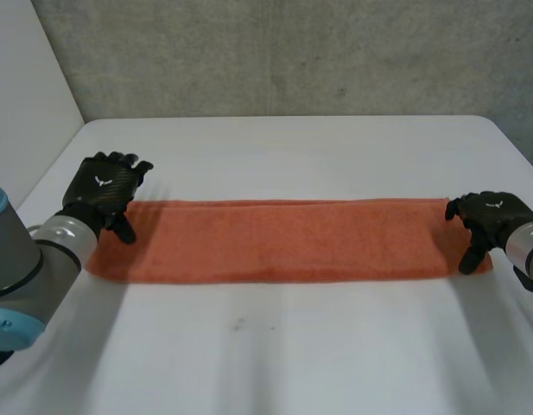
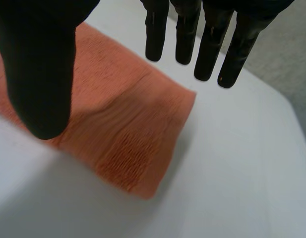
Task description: Fold the laundry
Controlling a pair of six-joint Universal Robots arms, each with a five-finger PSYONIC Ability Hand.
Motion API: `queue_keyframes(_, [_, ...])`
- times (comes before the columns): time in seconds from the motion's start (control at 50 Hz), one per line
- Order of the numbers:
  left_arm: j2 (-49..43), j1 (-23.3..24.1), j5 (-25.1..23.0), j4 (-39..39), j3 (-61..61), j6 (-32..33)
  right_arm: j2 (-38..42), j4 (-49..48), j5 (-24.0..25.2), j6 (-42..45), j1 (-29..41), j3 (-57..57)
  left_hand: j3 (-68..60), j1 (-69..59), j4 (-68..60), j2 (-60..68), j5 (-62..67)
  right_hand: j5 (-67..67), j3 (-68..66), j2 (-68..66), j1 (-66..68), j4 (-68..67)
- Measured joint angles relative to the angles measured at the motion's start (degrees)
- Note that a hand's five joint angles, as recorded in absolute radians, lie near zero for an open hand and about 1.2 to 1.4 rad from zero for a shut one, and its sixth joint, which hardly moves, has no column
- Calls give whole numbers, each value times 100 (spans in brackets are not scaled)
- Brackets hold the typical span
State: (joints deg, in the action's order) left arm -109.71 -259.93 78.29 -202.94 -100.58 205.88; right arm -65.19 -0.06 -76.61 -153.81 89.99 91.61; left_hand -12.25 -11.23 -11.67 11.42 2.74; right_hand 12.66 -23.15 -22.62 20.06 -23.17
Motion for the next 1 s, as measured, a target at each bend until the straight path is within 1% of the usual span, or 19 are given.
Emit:
queue_keyframes(0.08, [43,4,10,-8,-135,-400,84,-124,241,23,-154,102,0,0,0,0,0,511,-562,-615,467,-569])
queue_keyframes(0.2, [25,0,19,-9,-198,-526,351,-422,364,33,-270,90,0,0,0,0,0,1364,-1456,-1513,1248,-1450])
queue_keyframes(0.22, [22,-1,20,-9,-201,-524,379,-444,365,34,-277,84,0,0,0,0,0,1642,-1744,-1859,1509,-1736])
queue_keyframes(0.24, [17,-3,22,-10,-206,-519,478,-515,371,37,-298,59,0,0,0,0,0,2572,-2676,-2750,2312,-2674])
queue_keyframes(0.28, [15,-4,23,-9,-209,-514,537,-549,372,41,-310,40,0,0,0,0,0,2942,-3044,-3118,2623,-3045])
queue_keyframes(0.3, [12,-4,24,-9,-211,-506,608,-578,367,49,-330,11,0,0,0,0,0,3720,-3845,-3914,3288,-3851])
queue_keyframes(0.34, [11,-4,26,-9,-215,-498,683,-590,359,65,-357,-25,0,0,0,0,0,4169,-4309,-4401,3541,-4334])
queue_keyframes(0.38, [11,-1,27,-9,-220,-492,747,-582,336,99,-406,-73,0,0,0,0,0,4247,-4446,-4482,3541,-4487])
queue_keyframes(0.64, [45,5,32,-8,-277,-488,638,-544,150,333,-998,-189,0,0,0,0,0,4416,-4451,-4482,3649,-4507])
queue_keyframes(0.66, [50,3,32,-8,-280,-489,623,-541,148,344,-1049,-197,0,0,0,0,0,4188,-4195,-4161,3407,-4238])
queue_keyframes(0.68, [56,2,32,-8,-284,-491,598,-523,161,367,-1144,-205,0,0,0,0,0,3258,-3191,-3218,2535,-3225])
queue_keyframes(0.72, [64,1,32,-8,-291,-493,578,-485,213,410,-1252,-194,0,0,0,0,0,2668,-2567,-2587,2061,-2596])
queue_keyframes(0.74, [66,1,32,-8,-293,-494,575,-474,239,426,-1278,-188,0,0,0,0,0,1953,-1847,-1855,1563,-1850])
queue_keyframes(0.78, [69,1,31,-8,-298,-495,570,-446,303,457,-1316,-169,0,0,0,0,0,1588,-1483,-1567,1291,-1481])
queue_keyframes(0.86, [73,2,34,-8,-310,-497,569,-376,607,552,-1373,-76,0,0,0,0,0,1103,-1048,-1150,944,-1028])
queue_keyframes(0.94, [73,3,36,-8,-319,-500,556,-342,1179,603,-1380,52,0,0,0,0,0,839,-776,-871,755,-781])
queue_keyframes(0.96, [73,4,36,-8,-320,-501,549,-333,1443,613,-1380,104,0,0,0,0,0,831,-777,-869,755,-774])
queue_keyframes(0.98, [73,4,36,-8,-320,-501,549,-333,1443,613,-1380,104,0,0,0,0,0,831,-777,-869,755,-774])
queue_keyframes(1.0, [73,4,37,-8,-321,-503,545,-327,1632,618,-1380,139,0,0,0,0,0,831,-777,-869,755,-774])
